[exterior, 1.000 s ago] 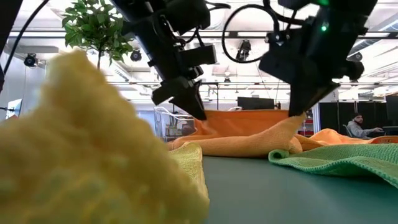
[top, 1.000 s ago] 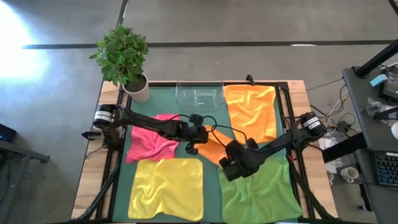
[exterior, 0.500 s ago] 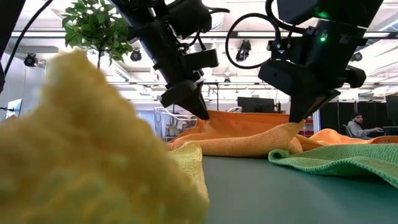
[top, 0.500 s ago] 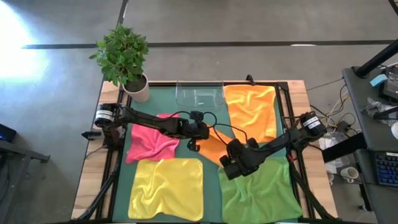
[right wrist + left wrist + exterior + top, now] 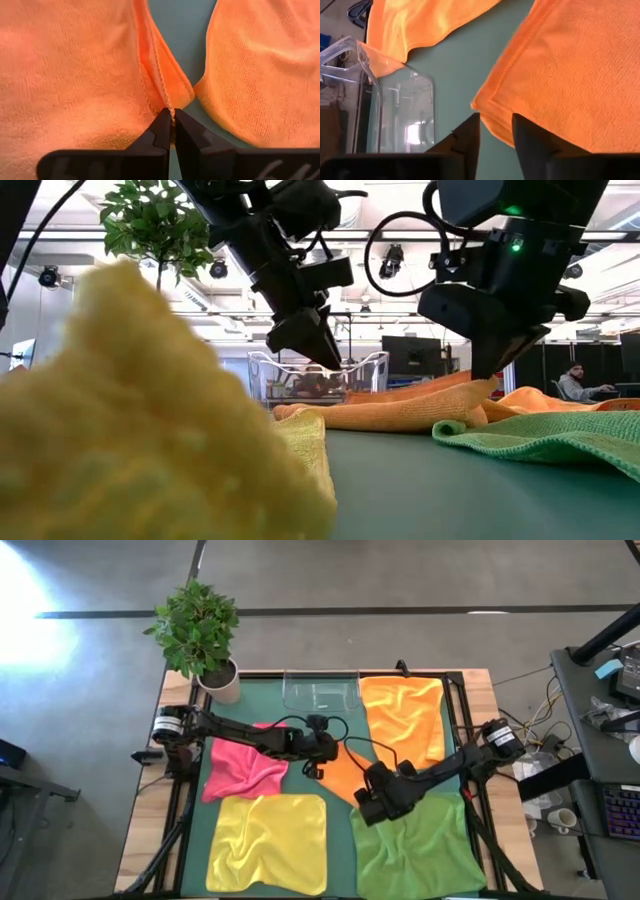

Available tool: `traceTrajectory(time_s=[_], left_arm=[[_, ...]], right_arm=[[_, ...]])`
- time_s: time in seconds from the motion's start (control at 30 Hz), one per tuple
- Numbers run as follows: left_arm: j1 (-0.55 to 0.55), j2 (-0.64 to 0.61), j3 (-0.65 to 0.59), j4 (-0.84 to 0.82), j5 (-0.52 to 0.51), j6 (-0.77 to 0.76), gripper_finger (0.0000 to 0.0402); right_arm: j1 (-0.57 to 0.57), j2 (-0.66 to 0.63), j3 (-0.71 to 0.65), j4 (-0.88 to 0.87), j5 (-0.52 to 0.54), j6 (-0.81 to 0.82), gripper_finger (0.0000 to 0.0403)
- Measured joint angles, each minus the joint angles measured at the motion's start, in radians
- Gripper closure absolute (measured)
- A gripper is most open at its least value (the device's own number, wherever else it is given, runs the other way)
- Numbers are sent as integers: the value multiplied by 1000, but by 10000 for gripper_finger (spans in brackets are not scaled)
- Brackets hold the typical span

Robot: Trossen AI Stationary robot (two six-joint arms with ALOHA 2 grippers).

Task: Fold microfiber towels
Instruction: Fold the left orange microfiber cloth

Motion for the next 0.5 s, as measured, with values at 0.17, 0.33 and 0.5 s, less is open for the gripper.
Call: traceTrajectory(time_s=[0.17,0.33,0.5], left_arm=[[6,-1,0,2,-19,-1,259],[6,-18,-1,-9,-28,-3,246],[6,-30,-1,-6,-27,-3,245]], right_arm=[[-26,-17,0,-3,-20,-39,394],[-51,-30,1,3,-20,-105,394],[-71,-30,0,4,-23,-139,393]])
